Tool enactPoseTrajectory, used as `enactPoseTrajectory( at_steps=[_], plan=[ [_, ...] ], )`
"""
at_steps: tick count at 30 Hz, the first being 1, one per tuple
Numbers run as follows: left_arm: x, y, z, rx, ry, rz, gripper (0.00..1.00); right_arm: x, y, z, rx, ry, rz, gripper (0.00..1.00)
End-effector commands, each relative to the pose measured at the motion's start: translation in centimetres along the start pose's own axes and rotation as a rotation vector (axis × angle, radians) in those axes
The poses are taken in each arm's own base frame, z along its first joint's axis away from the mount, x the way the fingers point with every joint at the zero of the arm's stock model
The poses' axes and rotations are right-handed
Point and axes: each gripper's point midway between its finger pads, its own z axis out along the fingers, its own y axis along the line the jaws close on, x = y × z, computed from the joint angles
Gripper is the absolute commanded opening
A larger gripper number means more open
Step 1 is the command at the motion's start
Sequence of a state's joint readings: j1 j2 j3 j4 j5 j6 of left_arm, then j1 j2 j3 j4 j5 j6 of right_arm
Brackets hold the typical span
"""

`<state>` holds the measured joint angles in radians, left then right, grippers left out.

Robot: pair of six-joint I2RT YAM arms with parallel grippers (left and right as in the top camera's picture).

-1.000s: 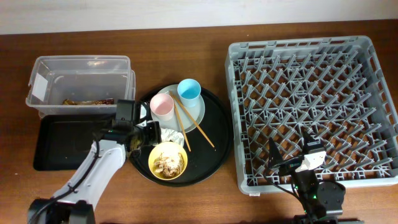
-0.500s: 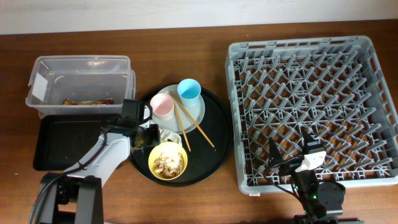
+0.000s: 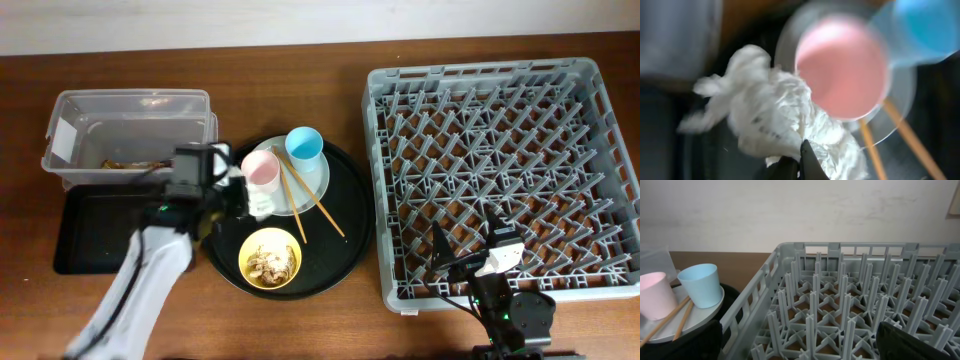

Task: Sort waste into correct bins and load items into the dishwasher rack
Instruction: 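Grasp the white tissue with the left gripper and drop it in the clear bin, then grasp the rim of the yellow bowl with the left gripper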

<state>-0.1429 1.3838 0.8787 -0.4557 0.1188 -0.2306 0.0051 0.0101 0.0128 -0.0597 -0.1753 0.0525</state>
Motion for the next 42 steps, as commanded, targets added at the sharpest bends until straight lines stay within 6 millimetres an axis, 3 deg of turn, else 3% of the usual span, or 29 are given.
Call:
enactPoseTrajectory(
  at_steps=[1, 6, 9, 12, 17, 18, 19, 20, 21, 23, 26, 27, 28, 29, 31, 32, 33, 35, 37, 38, 42],
  plan=[
    [-4.1, 1.0, -5.6, 0.001, -0.196, -0.033, 0.00, 0.3, -0.1, 0.0, 0.001, 0.004, 0.006, 0.98],
    [-8.3, 7.2, -11.9, -0.160, -0.462, -0.172, 0.00, 0.3, -0.1, 0.0, 0.001, 0.004, 0.006, 0.98],
    [-10.1, 10.2, -12.8, -0.253, -0.548, -0.215, 0.00, 0.3, -0.1, 0.0, 0.001, 0.004, 0.006, 0.99],
    [-11.3, 11.4, -10.5, -0.273, -0.553, -0.220, 0.00, 0.3, -0.1, 0.0, 0.001, 0.004, 0.006, 0.98],
    [-11.7, 14.6, -3.9, -0.344, -0.497, -0.244, 0.01, 0.3, -0.1, 0.0, 0.001, 0.004, 0.006, 0.98],
    [-11.8, 15.1, -3.1, -0.349, -0.498, -0.249, 0.07, 0.3, -0.1, 0.0, 0.001, 0.004, 0.006, 0.98],
    [-12.0, 15.6, -2.4, -0.351, -0.506, -0.251, 0.38, 0.3, -0.1, 0.0, 0.001, 0.004, 0.006, 0.98],
    [-12.1, 15.7, -2.3, -0.352, -0.511, -0.252, 0.63, 0.3, -0.1, 0.0, 0.001, 0.004, 0.006, 0.98],
    [-12.5, 15.6, -2.5, -0.349, -0.525, -0.250, 0.79, 0.3, -0.1, 0.0, 0.001, 0.004, 0.006, 0.98],
    [-13.0, 15.0, -3.0, -0.316, -0.541, -0.240, 0.92, 0.3, -0.1, 0.0, 0.001, 0.004, 0.006, 0.98],
    [-14.2, 11.6, -4.7, -0.151, -0.576, -0.190, 0.98, 0.3, -0.1, 0.0, 0.001, 0.004, 0.006, 0.98],
    [-14.3, 10.5, -5.3, -0.103, -0.578, -0.175, 0.93, 0.3, -0.1, 0.0, 0.001, 0.004, 0.006, 0.98],
    [-14.0, 8.2, -6.5, 0.006, -0.565, -0.168, 0.78, 0.3, -0.1, 0.0, 0.001, 0.004, 0.006, 0.98],
    [-13.1, 6.1, -7.5, 0.122, -0.526, -0.209, 0.57, 0.3, -0.1, 0.0, 0.001, 0.004, 0.006, 0.98],
    [-7.5, -1.5, -9.6, 0.457, -0.264, -0.275, 0.13, 0.3, -0.1, 0.0, 0.001, 0.004, 0.006, 0.98],
    [-6.0, -2.7, -9.7, 0.487, -0.201, -0.278, 0.07, 0.3, -0.1, 0.0, 0.001, 0.004, 0.006, 0.98],
    [-2.1, -4.7, -9.5, 0.494, -0.045, -0.293, 0.00, 0.3, -0.1, 0.0, 0.001, 0.004, 0.006, 0.98],
    [3.2, -6.6, -9.0, 0.465, 0.156, -0.245, 0.00, 0.3, -0.1, 0.0, 0.001, 0.004, 0.006, 0.98],
    [8.6, -6.9, -8.3, 0.300, 0.327, -0.152, 0.00, 0.3, -0.1, 0.0, 0.001, 0.004, 0.006, 0.98],
    [10.4, -7.6, -8.3, 0.251, 0.367, -0.061, 0.00, 0.3, -0.1, 0.0, 0.001, 0.004, 0.006, 0.98],
    [12.3, -8.9, -8.0, 0.112, 0.341, 0.094, 0.10, 0.3, -0.1, 0.0, 0.001, 0.004, 0.006, 0.98]
  ],
)
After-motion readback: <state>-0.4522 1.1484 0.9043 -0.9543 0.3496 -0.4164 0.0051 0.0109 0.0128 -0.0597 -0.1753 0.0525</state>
